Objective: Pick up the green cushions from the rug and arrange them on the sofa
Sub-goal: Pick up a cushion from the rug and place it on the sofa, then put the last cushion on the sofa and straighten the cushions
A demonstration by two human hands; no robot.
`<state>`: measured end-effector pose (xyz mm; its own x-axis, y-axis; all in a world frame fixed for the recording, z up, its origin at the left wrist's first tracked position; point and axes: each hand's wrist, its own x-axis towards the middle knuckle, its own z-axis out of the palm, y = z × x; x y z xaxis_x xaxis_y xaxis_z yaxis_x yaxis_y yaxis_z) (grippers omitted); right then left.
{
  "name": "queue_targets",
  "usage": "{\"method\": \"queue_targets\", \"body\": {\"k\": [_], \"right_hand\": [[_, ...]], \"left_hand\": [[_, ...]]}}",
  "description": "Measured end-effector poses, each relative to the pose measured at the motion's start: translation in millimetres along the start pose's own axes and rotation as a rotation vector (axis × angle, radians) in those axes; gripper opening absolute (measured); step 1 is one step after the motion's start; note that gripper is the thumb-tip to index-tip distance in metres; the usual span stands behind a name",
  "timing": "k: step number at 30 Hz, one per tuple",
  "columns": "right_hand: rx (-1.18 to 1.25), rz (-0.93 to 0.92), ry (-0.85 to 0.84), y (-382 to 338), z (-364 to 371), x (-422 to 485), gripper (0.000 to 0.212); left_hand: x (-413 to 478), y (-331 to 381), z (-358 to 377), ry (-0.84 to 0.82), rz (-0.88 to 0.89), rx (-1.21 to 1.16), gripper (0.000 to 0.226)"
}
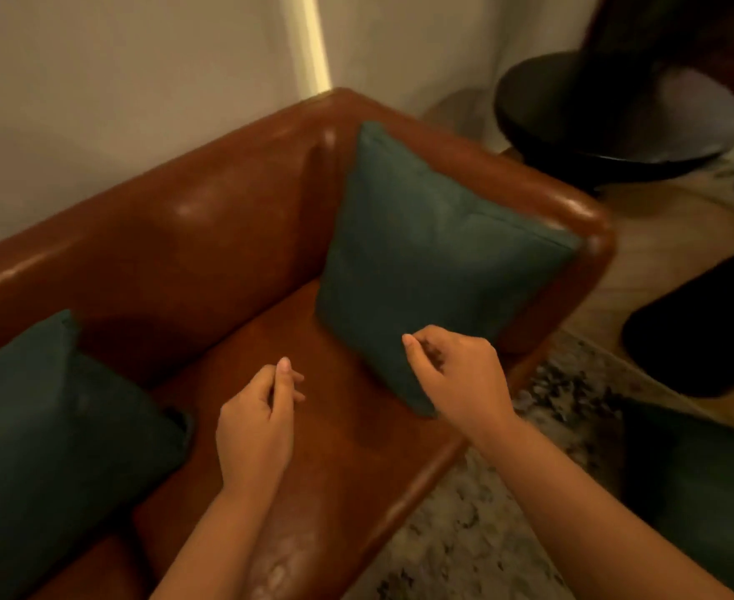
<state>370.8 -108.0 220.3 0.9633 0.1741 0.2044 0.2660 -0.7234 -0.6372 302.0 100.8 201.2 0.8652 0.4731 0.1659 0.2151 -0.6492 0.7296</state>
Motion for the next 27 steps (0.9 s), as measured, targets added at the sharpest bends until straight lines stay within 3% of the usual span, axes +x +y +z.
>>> {"method": "queue_targets", "body": {"k": [5,10,19,23,27], "right_hand": [[-0.072,0.154,0.102,111,-89,-62,0.026],[-0.103,0.372,0.090,219,-149,-143,0.031],[0.034,0.921,0.101,373,-177,-277,0.027],[0.142,1.039,0.153,424,-174,-295,0.020],[0.217,1.165,0.202,482,-159,-311,0.036]], "left_hand": [[-59,87,105,-0.219,0.097,-0.016,0.038],[-134,149,204,-0.461,0.144,-0.009,0.040],[-229,170,364,-1.076,-0.400,0.013,0.035],[-243,187,433,-1.130,-0.289,0.087,0.036],[-258,206,506,-1.240,-0.194,0.133,0.026]]}}
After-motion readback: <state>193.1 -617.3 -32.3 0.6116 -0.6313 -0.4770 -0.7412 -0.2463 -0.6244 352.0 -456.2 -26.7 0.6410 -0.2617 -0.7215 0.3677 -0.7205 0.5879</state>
